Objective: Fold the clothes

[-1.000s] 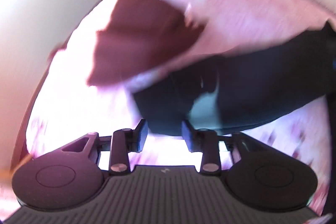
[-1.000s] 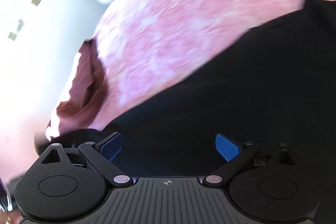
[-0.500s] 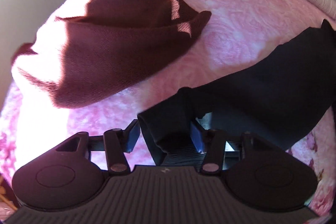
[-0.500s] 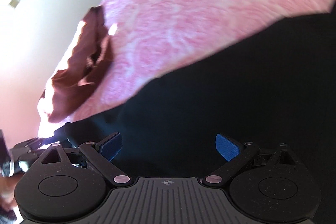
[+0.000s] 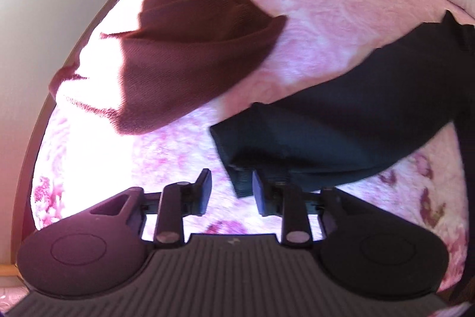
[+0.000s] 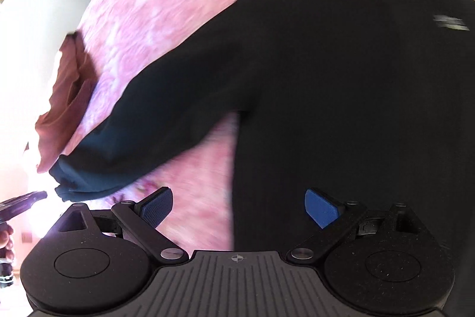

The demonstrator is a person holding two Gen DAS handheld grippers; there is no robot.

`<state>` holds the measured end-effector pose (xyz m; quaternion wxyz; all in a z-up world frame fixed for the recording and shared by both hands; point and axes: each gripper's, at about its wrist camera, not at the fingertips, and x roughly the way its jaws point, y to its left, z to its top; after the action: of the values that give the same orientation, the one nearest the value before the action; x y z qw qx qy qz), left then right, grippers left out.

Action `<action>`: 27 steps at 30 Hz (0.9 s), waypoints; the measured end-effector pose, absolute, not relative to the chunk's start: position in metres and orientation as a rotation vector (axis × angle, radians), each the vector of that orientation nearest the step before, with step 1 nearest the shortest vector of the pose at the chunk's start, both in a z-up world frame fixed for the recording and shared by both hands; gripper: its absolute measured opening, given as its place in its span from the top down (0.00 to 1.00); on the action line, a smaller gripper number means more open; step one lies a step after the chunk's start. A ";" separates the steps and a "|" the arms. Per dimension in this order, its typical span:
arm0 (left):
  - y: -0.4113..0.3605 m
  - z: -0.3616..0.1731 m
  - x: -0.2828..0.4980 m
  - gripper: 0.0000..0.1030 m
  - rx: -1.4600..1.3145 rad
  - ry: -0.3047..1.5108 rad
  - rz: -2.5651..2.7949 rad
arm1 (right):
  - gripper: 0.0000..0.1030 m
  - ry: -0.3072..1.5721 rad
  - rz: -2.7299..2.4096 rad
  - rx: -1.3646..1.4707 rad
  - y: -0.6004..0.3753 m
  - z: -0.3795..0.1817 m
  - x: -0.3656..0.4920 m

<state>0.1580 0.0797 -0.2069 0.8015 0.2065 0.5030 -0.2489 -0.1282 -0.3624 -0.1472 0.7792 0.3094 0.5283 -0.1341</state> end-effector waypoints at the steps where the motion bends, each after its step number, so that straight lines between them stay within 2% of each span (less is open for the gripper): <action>1: 0.072 -0.201 0.146 0.74 0.452 1.069 -0.554 | 0.04 1.128 -0.323 0.665 -0.372 -0.139 -0.147; 7: 0.018 -0.158 0.054 0.68 0.467 0.992 -0.625 | 0.04 1.010 -0.495 0.711 -0.438 -0.090 -0.274; 15: -0.050 -0.100 -0.119 0.58 0.476 0.898 -0.588 | 0.04 0.918 -0.513 0.697 -0.517 -0.044 -0.424; 21: -0.081 -0.068 -0.230 0.53 0.456 0.911 -0.593 | 0.04 0.922 -0.483 0.656 -0.545 -0.007 -0.486; 27: -0.102 -0.048 -0.269 0.53 0.467 0.897 -0.613 | 0.04 0.986 -0.502 0.543 -0.545 0.017 -0.509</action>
<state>-0.2687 -0.1021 -0.0483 0.8301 0.2203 0.4228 -0.2892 -0.5090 -0.5446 0.0173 0.8160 0.2546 0.4625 -0.2353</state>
